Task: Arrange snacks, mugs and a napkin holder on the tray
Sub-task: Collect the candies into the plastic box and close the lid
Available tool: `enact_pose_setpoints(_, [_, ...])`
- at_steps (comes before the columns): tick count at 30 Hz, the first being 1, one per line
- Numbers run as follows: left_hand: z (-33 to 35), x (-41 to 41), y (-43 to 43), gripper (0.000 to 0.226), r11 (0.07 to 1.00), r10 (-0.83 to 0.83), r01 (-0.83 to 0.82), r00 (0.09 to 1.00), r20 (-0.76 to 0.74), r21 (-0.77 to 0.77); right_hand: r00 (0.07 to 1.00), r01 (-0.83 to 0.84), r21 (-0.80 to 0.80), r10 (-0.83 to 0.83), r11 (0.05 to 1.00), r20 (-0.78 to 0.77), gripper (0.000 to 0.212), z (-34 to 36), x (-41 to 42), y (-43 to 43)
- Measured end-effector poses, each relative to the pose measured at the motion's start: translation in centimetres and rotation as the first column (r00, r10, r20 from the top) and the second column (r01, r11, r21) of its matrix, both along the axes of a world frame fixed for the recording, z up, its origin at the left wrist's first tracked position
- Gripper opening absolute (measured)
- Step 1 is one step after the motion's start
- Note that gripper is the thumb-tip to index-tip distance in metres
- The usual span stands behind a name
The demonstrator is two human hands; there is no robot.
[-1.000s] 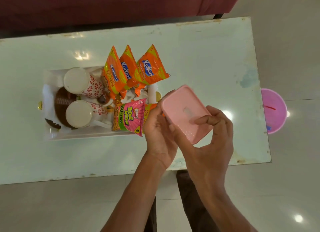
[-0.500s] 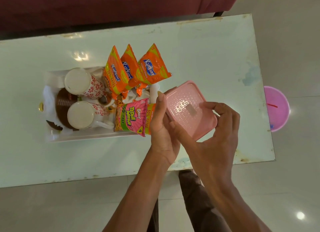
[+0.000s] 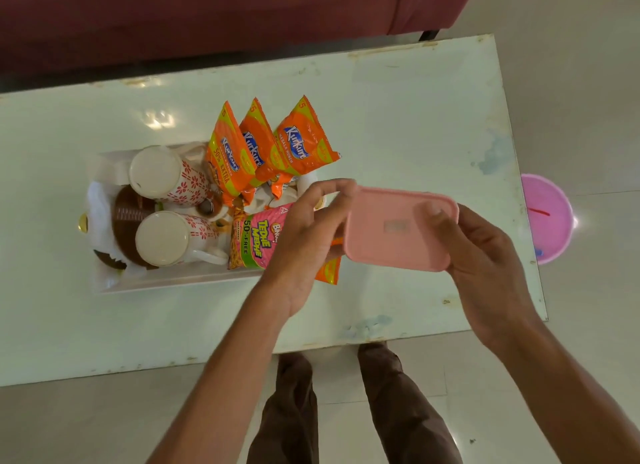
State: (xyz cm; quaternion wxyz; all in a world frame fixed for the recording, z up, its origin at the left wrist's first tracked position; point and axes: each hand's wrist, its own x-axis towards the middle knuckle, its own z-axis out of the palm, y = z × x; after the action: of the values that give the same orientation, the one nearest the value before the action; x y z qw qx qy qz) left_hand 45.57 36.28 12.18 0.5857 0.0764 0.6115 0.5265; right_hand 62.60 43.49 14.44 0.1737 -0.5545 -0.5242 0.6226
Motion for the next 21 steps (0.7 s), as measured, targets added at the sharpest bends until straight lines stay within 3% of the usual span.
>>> enact_pose_setpoints(4, [0.8,-0.3,0.2,0.045,0.988,-0.156,0.156,0.988,-0.018,-0.018,1.0,0.019,-0.023,-0.019,1.0,0.014,0.046,0.1,0.1,0.2])
enact_pose_setpoints(8, [0.7,0.0,0.4,0.032,0.992,-0.121,0.12,0.992,-0.023,-0.044,0.984,0.176,-0.068,-0.178,0.982,-0.02,0.053,-0.1,-0.2,-0.1])
enact_pose_setpoints(13, [0.4,1.0,0.5,0.014,0.997,-0.031,0.03,0.999,-0.011,-0.077,0.967,0.242,0.09,-0.247,0.966,0.054,0.065,-0.7,-0.8,-0.5])
enact_pose_setpoints(17, [0.2,1.8,0.7,0.032,0.993,-0.086,0.074,0.988,-0.126,-0.094,0.957,0.274,0.038,-0.276,0.961,0.088,0.065,-1.1,-0.8,0.5])
enact_pose_setpoints(21, [0.1,1.9,0.4,0.054,0.981,-0.195,0.189,0.963,-0.188,-0.048,0.979,0.196,0.07,-0.199,0.978,0.05,0.069,-0.1,-1.0,1.5])
